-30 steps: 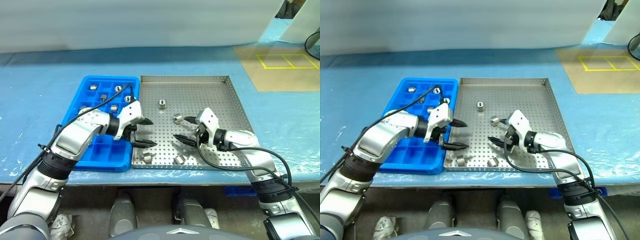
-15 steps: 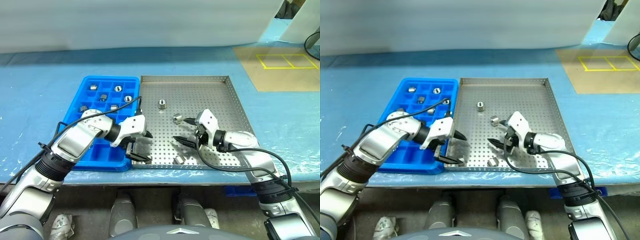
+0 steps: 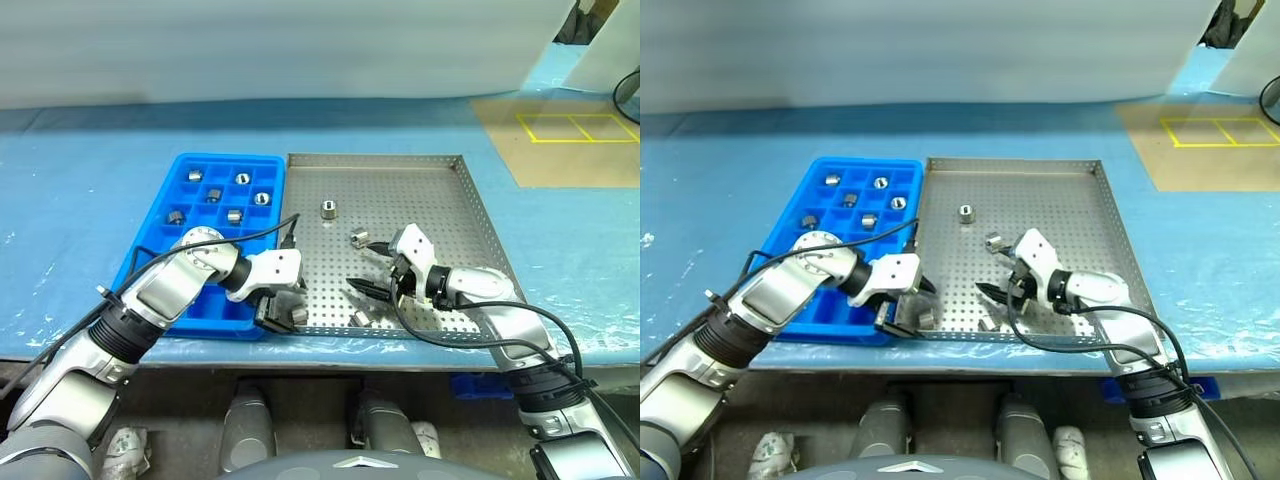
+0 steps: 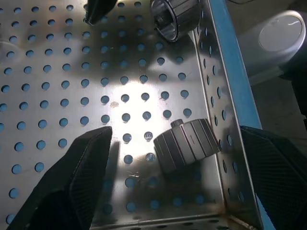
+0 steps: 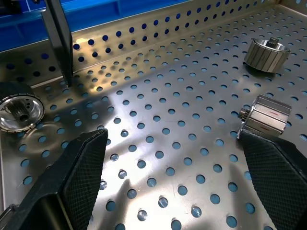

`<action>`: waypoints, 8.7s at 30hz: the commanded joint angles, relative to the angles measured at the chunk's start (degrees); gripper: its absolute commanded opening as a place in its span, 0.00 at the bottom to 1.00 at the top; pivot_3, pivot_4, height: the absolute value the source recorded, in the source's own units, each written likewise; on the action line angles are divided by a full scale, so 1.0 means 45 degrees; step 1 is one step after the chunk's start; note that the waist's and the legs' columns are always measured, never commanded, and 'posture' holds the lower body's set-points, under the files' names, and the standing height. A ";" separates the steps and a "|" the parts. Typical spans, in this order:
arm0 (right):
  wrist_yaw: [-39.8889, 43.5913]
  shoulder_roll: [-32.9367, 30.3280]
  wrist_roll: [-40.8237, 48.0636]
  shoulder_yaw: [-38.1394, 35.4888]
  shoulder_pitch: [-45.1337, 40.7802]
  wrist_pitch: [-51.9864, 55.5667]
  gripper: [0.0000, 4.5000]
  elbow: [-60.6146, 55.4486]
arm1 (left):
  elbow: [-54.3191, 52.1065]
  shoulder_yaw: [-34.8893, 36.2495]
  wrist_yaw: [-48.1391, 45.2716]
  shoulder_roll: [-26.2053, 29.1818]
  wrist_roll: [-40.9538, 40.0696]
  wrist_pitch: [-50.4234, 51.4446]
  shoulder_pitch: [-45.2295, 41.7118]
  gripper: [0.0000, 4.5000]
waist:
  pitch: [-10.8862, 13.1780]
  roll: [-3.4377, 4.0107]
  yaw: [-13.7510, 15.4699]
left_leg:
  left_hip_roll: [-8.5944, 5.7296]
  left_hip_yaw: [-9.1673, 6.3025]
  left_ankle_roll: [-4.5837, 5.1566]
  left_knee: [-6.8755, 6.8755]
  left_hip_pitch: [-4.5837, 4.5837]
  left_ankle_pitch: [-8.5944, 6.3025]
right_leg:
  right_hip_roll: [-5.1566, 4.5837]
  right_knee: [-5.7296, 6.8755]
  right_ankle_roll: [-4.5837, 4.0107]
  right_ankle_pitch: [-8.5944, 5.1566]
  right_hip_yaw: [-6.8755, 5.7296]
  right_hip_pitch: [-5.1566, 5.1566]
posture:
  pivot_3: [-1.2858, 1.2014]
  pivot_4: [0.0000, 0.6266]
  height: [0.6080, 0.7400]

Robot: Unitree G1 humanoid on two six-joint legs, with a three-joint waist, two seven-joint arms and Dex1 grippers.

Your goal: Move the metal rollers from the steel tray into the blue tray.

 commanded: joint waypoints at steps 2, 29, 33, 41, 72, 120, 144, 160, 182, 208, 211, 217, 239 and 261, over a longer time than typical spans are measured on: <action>-0.0051 -0.0091 0.0028 0.0002 0.0025 -0.0156 1.00 -0.0547 | 0.0030 0.0407 0.0393 -0.0109 0.0077 0.0058 -0.0419 0.97 | 0.0003 -0.0004 -0.0100 | 0.0003 0.0002 0.0001 0.0012 -0.0001 0.0001 | 0.0000 0.0000 0.0004 0.0002 0.0000 -0.0001 | 0.45 0.24 1.00; -0.0006 -0.0110 -0.0335 0.0274 -0.0031 -0.0495 1.00 -0.0120 | 0.0072 0.0653 0.0268 0.0282 -0.0362 0.0629 -0.1044 0.97 | 0.0007 0.0003 -0.0144 | 0.0028 0.0002 -0.0029 -0.0064 -0.0050 0.0021 | 0.0048 -0.0027 -0.0001 -0.0009 -0.0002 -0.0088 | 0.45 0.24 1.00; 0.0039 -0.0118 -0.0405 0.0294 -0.0039 -0.0535 1.00 -0.0087 | 0.0464 0.0405 0.0457 0.0305 0.0373 -0.0232 -0.1171 0.97 | 0.0007 0.0003 -0.0136 | 0.0029 0.0002 -0.0029 -0.0064 -0.0047 0.0022 | 0.0047 -0.0025 0.0000 -0.0010 -0.0002 -0.0084 | 0.45 0.24 1.00; 0.0106 -0.0150 -0.0557 0.0348 0.0005 -0.0651 1.00 0.0045 | 0.0841 0.0471 0.0164 0.0308 0.0920 -0.1578 -0.1290 0.97 | 0.0007 0.0003 -0.0139 | 0.0030 0.0002 -0.0032 -0.0064 -0.0048 0.0024 | 0.0049 -0.0026 0.0000 -0.0010 -0.0002 -0.0086 | 0.45 0.24 1.00; 0.0257 -0.0038 -0.0109 0.0114 -0.0070 -0.0406 1.00 -0.0171 | 0.1518 0.0028 -0.1663 0.0626 0.1787 -0.6073 -0.1329 0.97 | 0.0007 0.0004 -0.0137 | 0.0032 0.0005 -0.0033 -0.0064 -0.0042 0.0024 | 0.0049 -0.0018 0.0000 -0.0010 0.0001 -0.0087 | 0.45 0.24 1.00; 0.0352 -0.0480 0.1816 -0.0157 -0.0732 0.1104 1.00 -0.1710 | 0.2568 -0.0966 -0.1700 -0.2164 0.4300 -0.3548 -0.2629 0.46 | -0.0027 0.0058 -0.0091 | 0.0019 0.0028 -0.0032 -0.0097 -0.0005 0.0026 | 0.0043 -0.0032 -0.0002 -0.0009 0.0031 -0.0065 | 0.45 0.24 1.00; 0.0660 -0.0491 0.1243 0.0230 -0.0685 0.0522 1.00 -0.1035 | -0.0034 -0.0593 -0.0608 -0.1128 0.3535 0.1769 -0.2393 0.76 | -0.0023 0.0055 -0.0111 | 0.0024 0.0027 -0.0035 -0.0107 -0.0080 0.0028 | 0.0050 -0.0028 -0.0001 -0.0010 0.0024 -0.0151 | 0.46 0.24 1.00; 0.0751 -0.0437 0.0955 0.0334 -0.0641 0.0322 1.00 -0.0810 | 0.0613 -0.1574 -0.0725 0.0218 0.4150 0.1158 -0.2021 0.76 | -0.0024 0.0055 -0.0138 | 0.0024 0.0026 -0.0037 -0.0108 -0.0094 0.0029 | 0.0050 -0.0027 -0.0001 -0.0010 0.0024 -0.0168 | 0.46 0.24 1.00; 0.0773 -0.0328 0.1014 0.0282 -0.0656 0.0378 1.00 -0.0819 | -0.1302 0.2434 0.3151 -0.3311 0.1695 0.5443 -0.0835 0.28 | -0.0020 0.0050 -0.0059 | 0.0014 0.0024 -0.0018 -0.0104 -0.0080 0.0023 | 0.0033 -0.0067 0.0003 -0.0013 0.0008 -0.0100 | 0.48 0.24 1.00; 0.2715 0.0474 0.0522 0.1276 -0.2744 -0.0953 1.00 0.2074 | -0.5829 0.9540 1.5571 -0.8090 0.1608 0.6384 0.2764 0.28 | 0.0021 -0.0021 0.0563 | 0.0033 -0.0030 0.0067 -0.0038 -0.0225 -0.0014 | 0.0039 -0.0064 0.0001 -0.0012 -0.0052 -0.0207 | 0.57 0.24 1.00; 0.2865 0.0519 0.0435 0.1368 -0.2853 -0.1068 1.00 0.2275 | -0.5640 0.9690 1.5905 -0.8016 0.1557 0.6104 0.3128 0.28 | 0.0023 -0.0024 0.0633 | 0.0033 -0.0030 0.0069 -0.0034 -0.0226 -0.0016 | 0.0039 -0.0065 0.0002 -0.0012 -0.0051 -0.0206 | 0.58 0.24 1.00; 0.3038 0.0708 0.0355 0.1432 -0.3053 -0.1134 1.00 0.2478 | -0.5200 0.9712 1.5945 -0.7809 0.1193 0.6117 0.3741 0.28 | 0.0029 -0.0034 0.0692 | 0.0034 -0.0034 0.0067 -0.0032 -0.0231 -0.0016 | 0.0039 -0.0062 0.0003 -0.0012 -0.0052 -0.0212 | 0.58 0.24 1.00; 0.2394 0.0815 0.1005 0.0452 -0.2794 -0.0270 1.00 0.1584 | -0.3911 0.8782 1.5283 -0.7615 -0.0677 0.5921 0.1595 0.98 | 0.0036 -0.0044 0.0655 | 0.0031 -0.0035 0.0065 -0.0011 -0.0234 -0.0017 | 0.0038 -0.0046 0.0005 -0.0011 -0.0045 -0.0215 | 0.55 0.24 1.00; -0.1421 0.0905 0.3190 -0.2216 -0.0740 0.3017 1.00 -0.2572 | 0.9381 0.5749 0.9978 -0.6260 -0.0554 -0.1152 -0.4874 0.98 | 0.0034 -0.0042 0.0097 | 0.0019 -0.0021 0.0003 -0.0014 -0.0218 0.0020 | 0.0048 -0.0025 0.0020 0.0000 -0.0009 -0.0222 | 0.42 0.24 1.00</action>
